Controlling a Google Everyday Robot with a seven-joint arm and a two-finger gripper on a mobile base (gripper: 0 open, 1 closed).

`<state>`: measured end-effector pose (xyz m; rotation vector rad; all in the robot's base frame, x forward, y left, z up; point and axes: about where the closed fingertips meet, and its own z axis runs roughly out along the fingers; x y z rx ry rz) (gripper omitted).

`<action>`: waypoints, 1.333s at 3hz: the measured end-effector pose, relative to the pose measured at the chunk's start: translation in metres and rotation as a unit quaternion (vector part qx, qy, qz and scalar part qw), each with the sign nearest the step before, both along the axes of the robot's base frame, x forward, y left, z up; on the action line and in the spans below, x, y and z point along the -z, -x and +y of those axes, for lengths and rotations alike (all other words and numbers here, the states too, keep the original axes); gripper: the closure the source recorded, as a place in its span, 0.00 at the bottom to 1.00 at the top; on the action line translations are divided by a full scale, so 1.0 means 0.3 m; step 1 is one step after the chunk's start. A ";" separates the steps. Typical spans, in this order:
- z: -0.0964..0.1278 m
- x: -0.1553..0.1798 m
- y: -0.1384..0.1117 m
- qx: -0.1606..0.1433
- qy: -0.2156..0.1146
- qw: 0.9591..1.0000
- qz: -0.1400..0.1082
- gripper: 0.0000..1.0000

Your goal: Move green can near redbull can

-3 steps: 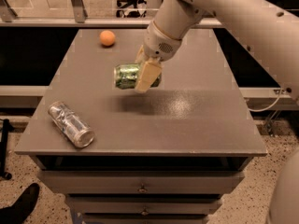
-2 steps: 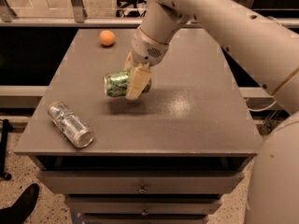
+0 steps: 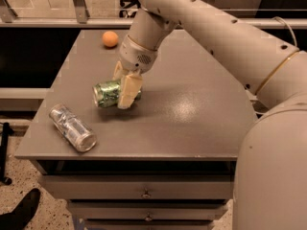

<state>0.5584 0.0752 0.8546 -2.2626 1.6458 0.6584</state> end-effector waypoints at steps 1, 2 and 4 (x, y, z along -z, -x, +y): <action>0.038 -0.012 0.025 -0.019 -0.008 1.000 -0.001 1.00; 0.065 -0.016 0.052 -0.025 -0.013 1.000 -0.004 0.85; 0.098 -0.003 0.089 -0.032 -0.014 0.999 -0.005 0.31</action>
Offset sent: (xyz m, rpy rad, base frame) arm -0.0300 0.0239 0.0073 0.0261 -0.0080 0.0666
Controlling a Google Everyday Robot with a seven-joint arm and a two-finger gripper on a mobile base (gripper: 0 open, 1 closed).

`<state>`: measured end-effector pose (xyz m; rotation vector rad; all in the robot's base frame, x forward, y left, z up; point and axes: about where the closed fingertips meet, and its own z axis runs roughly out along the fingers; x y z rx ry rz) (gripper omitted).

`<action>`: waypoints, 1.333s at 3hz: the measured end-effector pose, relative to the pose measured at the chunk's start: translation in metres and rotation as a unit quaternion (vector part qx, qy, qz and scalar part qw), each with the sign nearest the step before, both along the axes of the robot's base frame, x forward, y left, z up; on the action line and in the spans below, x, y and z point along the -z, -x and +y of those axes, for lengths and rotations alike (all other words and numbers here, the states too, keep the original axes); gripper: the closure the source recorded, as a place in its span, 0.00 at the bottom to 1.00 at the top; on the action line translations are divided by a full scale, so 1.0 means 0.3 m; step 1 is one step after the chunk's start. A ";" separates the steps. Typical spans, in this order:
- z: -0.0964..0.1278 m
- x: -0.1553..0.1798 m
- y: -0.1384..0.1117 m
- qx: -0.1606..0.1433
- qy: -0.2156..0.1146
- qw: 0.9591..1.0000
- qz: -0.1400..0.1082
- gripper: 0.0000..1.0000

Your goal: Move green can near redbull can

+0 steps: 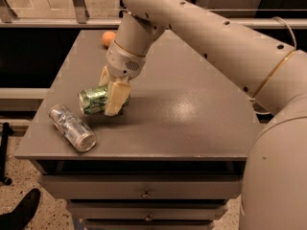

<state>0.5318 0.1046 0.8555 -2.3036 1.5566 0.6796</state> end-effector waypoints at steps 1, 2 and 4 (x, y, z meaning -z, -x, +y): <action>0.004 0.003 0.008 -0.001 0.000 1.000 0.001 0.08; 0.006 0.001 0.014 -0.001 0.001 1.000 0.000 0.00; -0.056 -0.022 -0.010 0.030 -0.008 1.000 -0.002 0.00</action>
Offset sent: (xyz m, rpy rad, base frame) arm -0.0070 -0.0016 0.0015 -0.0085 0.0018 0.0060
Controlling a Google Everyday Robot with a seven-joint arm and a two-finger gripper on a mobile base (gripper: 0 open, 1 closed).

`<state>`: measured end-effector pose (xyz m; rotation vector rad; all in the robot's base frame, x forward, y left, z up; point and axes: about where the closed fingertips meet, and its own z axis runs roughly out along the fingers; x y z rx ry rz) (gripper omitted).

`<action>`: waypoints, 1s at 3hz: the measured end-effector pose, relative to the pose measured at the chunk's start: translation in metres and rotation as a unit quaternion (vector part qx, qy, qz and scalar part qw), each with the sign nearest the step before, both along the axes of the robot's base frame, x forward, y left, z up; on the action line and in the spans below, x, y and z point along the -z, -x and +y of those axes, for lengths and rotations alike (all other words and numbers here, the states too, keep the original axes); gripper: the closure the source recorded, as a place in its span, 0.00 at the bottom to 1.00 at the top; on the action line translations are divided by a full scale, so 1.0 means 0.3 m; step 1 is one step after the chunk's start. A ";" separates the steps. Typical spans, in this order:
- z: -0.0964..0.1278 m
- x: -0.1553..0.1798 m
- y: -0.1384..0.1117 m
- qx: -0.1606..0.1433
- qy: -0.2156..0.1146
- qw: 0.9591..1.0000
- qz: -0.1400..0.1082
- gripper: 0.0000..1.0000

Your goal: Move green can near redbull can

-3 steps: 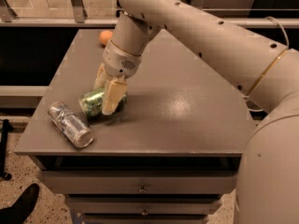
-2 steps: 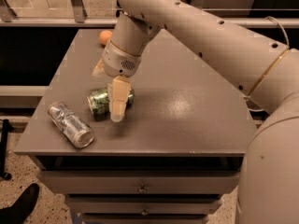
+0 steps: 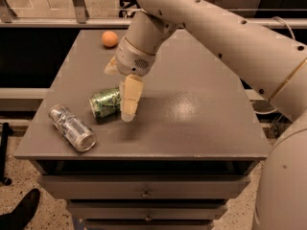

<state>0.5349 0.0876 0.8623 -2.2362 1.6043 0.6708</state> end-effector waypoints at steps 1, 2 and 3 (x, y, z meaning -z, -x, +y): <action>-0.117 -0.049 -0.050 0.052 -0.024 0.998 -0.006 0.00; -0.305 -0.103 -0.137 0.122 -0.072 0.990 -0.010 0.00; -0.511 -0.150 -0.216 0.191 -0.137 0.972 -0.010 0.00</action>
Offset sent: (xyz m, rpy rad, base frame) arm 0.0601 -0.1467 0.0470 0.2103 -0.0260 -0.3671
